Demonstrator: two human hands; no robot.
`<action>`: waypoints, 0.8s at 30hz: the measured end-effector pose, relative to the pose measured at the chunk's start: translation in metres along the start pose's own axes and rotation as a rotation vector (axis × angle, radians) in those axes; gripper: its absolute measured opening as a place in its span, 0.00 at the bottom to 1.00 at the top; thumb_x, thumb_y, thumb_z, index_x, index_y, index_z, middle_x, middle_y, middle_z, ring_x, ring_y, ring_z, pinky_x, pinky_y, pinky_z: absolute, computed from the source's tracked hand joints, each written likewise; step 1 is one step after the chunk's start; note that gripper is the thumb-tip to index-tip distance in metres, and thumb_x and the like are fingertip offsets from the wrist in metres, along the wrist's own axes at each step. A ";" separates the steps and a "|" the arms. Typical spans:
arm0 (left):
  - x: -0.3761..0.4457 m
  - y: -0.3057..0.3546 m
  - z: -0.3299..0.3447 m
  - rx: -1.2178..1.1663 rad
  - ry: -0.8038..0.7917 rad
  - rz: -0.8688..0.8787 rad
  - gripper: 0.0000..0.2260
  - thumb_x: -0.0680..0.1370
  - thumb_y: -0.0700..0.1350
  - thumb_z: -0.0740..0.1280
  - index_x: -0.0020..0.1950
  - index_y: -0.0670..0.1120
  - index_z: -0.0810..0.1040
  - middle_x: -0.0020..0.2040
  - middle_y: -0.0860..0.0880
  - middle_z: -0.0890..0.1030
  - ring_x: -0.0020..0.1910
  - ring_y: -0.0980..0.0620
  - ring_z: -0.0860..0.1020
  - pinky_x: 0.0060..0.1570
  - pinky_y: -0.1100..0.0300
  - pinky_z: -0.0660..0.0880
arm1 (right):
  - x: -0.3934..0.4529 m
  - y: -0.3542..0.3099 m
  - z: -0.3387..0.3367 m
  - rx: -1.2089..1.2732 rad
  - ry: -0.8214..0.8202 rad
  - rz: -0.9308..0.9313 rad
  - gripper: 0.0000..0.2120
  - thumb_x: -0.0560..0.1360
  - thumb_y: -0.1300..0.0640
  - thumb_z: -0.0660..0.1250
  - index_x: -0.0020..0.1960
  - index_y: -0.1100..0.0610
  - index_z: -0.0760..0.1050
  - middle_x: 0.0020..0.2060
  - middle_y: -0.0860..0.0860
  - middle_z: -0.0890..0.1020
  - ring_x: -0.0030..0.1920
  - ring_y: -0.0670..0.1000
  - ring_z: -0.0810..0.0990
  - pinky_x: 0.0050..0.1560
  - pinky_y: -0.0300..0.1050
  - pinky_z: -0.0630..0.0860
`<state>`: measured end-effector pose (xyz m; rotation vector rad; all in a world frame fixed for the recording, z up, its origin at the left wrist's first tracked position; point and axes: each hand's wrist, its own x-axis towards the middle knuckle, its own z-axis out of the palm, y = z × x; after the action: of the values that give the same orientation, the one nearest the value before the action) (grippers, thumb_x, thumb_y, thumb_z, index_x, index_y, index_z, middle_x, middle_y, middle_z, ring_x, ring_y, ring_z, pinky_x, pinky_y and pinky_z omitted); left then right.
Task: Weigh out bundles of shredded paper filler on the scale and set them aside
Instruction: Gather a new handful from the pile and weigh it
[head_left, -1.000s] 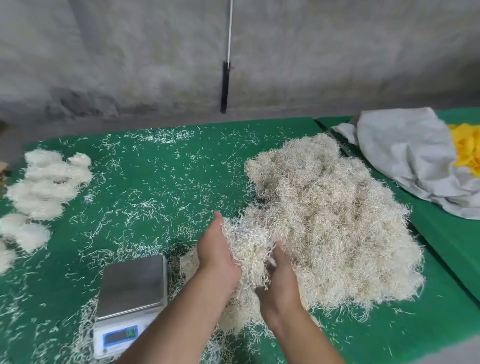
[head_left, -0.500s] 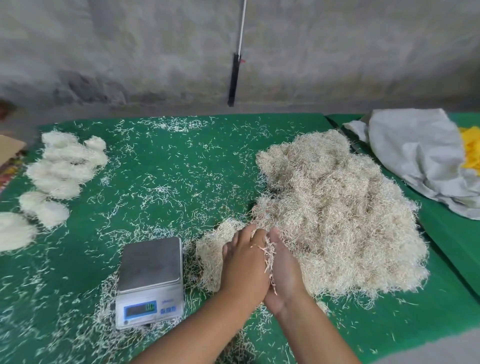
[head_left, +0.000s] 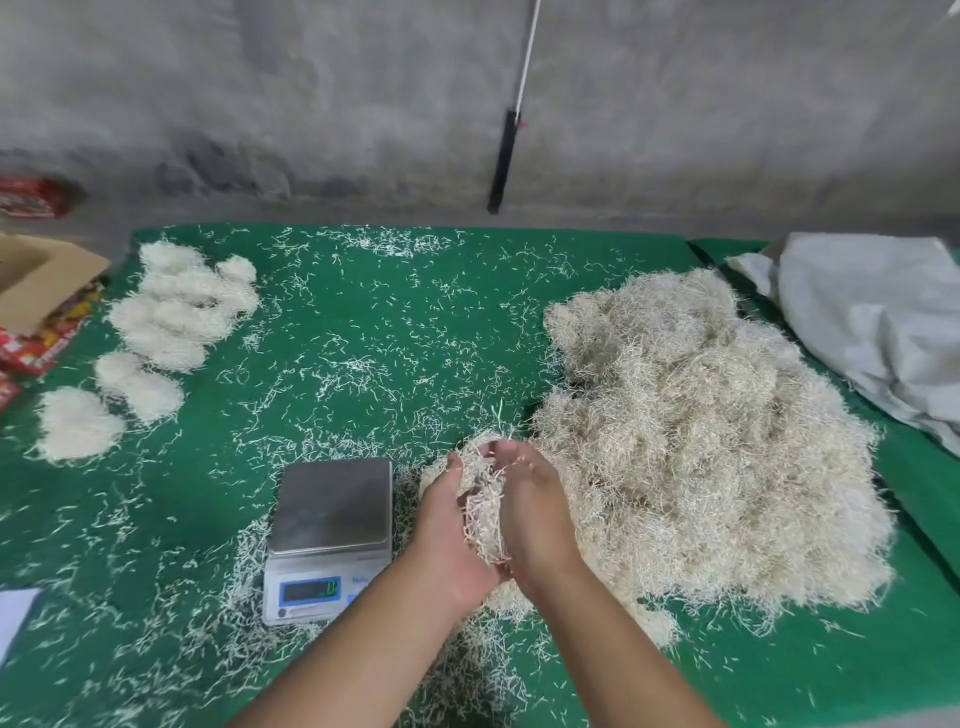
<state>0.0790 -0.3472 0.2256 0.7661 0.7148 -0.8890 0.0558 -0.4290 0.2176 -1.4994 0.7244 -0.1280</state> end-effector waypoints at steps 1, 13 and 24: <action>0.000 -0.001 0.001 -0.006 0.049 0.044 0.22 0.81 0.63 0.65 0.65 0.48 0.81 0.61 0.42 0.84 0.61 0.40 0.82 0.56 0.43 0.79 | -0.004 0.007 0.005 -0.116 0.012 -0.140 0.13 0.87 0.49 0.59 0.48 0.43 0.79 0.45 0.43 0.82 0.36 0.36 0.75 0.45 0.43 0.72; 0.021 -0.024 0.001 0.482 0.326 0.524 0.13 0.84 0.55 0.63 0.52 0.47 0.80 0.39 0.49 0.82 0.42 0.50 0.82 0.45 0.54 0.76 | -0.008 0.041 -0.014 -0.079 -0.147 -0.026 0.40 0.71 0.17 0.57 0.75 0.39 0.68 0.68 0.38 0.75 0.67 0.40 0.75 0.63 0.46 0.76; 0.045 -0.065 0.007 1.488 0.214 1.226 0.24 0.80 0.41 0.55 0.72 0.62 0.70 0.63 0.64 0.70 0.63 0.65 0.69 0.61 0.64 0.66 | 0.000 0.040 -0.057 0.937 -0.399 0.548 0.35 0.81 0.32 0.63 0.76 0.57 0.74 0.66 0.56 0.82 0.69 0.57 0.80 0.73 0.59 0.72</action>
<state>0.0446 -0.3978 0.1751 2.2757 -0.4736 -0.0136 0.0126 -0.4734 0.1863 -0.3844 0.5933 0.2239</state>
